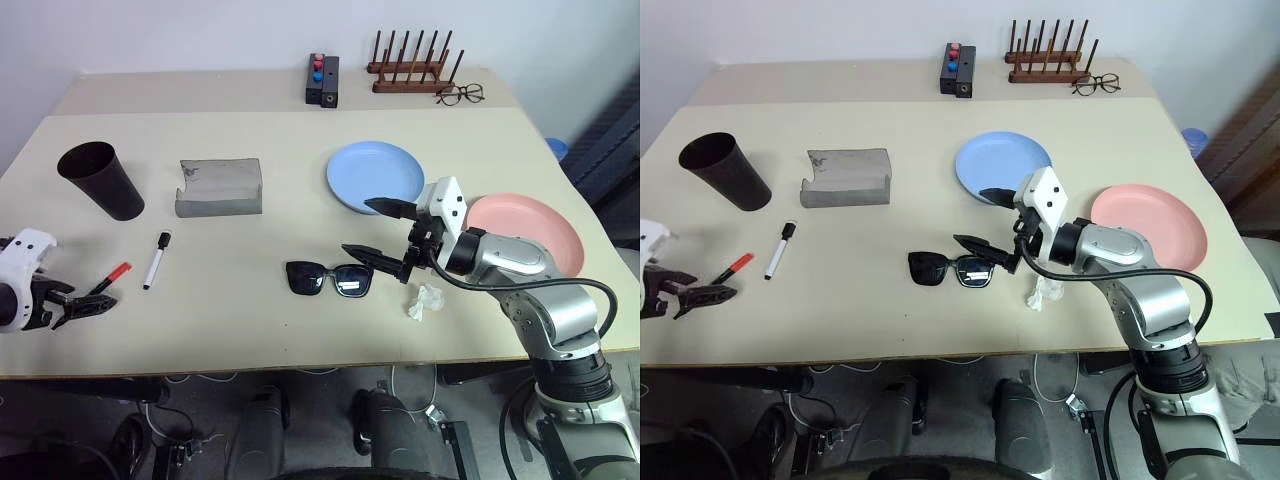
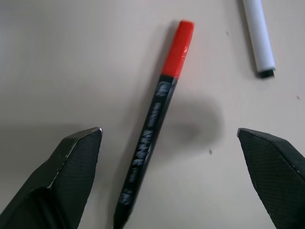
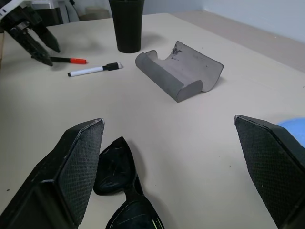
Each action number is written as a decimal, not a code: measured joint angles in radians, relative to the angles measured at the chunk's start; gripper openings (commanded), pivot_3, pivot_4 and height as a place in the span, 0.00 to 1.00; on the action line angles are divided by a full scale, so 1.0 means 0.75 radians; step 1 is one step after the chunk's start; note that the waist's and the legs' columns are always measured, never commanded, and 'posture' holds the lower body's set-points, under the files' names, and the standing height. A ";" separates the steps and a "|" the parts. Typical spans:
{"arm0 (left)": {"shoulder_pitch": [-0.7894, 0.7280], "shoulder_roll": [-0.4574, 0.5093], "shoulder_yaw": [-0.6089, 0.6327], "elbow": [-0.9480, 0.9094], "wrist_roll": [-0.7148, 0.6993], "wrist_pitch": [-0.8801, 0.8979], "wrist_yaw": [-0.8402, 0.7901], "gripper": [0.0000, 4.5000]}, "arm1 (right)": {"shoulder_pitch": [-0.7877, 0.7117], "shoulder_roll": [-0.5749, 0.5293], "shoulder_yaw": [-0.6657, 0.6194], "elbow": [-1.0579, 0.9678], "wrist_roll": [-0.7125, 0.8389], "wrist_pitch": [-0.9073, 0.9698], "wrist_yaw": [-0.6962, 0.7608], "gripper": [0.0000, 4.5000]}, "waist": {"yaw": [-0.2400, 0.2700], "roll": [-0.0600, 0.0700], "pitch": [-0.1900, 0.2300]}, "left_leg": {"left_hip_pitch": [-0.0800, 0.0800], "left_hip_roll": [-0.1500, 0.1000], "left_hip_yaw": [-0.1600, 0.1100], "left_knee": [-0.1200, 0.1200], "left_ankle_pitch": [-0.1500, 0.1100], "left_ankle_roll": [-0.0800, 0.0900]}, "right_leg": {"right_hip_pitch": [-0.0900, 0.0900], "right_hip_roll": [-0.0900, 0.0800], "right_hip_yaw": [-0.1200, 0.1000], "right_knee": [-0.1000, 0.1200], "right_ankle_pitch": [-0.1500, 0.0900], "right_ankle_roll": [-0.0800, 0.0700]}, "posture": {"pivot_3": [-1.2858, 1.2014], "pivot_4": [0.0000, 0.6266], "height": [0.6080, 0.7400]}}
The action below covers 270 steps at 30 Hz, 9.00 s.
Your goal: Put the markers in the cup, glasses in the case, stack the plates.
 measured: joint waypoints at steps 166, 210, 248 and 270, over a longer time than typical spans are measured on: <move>-0.780 -0.230 -0.503 0.113 -0.192 0.674 0.456 0.85 | 0.003 0.016 -0.187 0.110 0.232 -0.104 0.046 1.00 | 0.005 -0.005 -0.001 | 0.000 -0.001 -0.003 0.008 0.001 0.000 | 0.005 0.001 0.000 0.003 0.001 0.004 | 0.52 0.24 1.00; -0.780 -0.505 0.279 0.332 -0.197 -1.111 0.502 0.02 | -0.070 0.016 -0.165 0.193 0.171 -0.145 0.097 1.00 | 0.028 -0.005 -0.001 | 0.000 -0.001 -0.001 0.010 0.001 0.000 | 0.005 0.001 0.000 0.003 0.003 0.007 | 0.52 0.24 1.00; -0.801 -0.549 0.317 1.029 -0.173 -1.557 0.513 0.02 | -0.068 0.041 -0.204 0.149 0.249 -0.103 0.040 1.00 | 0.027 -0.006 -0.002 | 0.000 -0.001 -0.001 0.010 0.001 0.000 | 0.006 0.000 0.000 0.003 0.004 0.007 | 0.52 0.24 1.00; -0.805 -0.593 0.311 1.044 -0.203 -1.551 0.406 1.00 | -0.068 0.041 -0.203 0.138 0.247 -0.102 0.032 1.00 | 0.029 -0.006 -0.002 | 0.000 -0.001 -0.001 0.010 0.001 0.000 | 0.006 0.000 0.000 0.003 0.004 0.007 | 0.52 0.24 1.00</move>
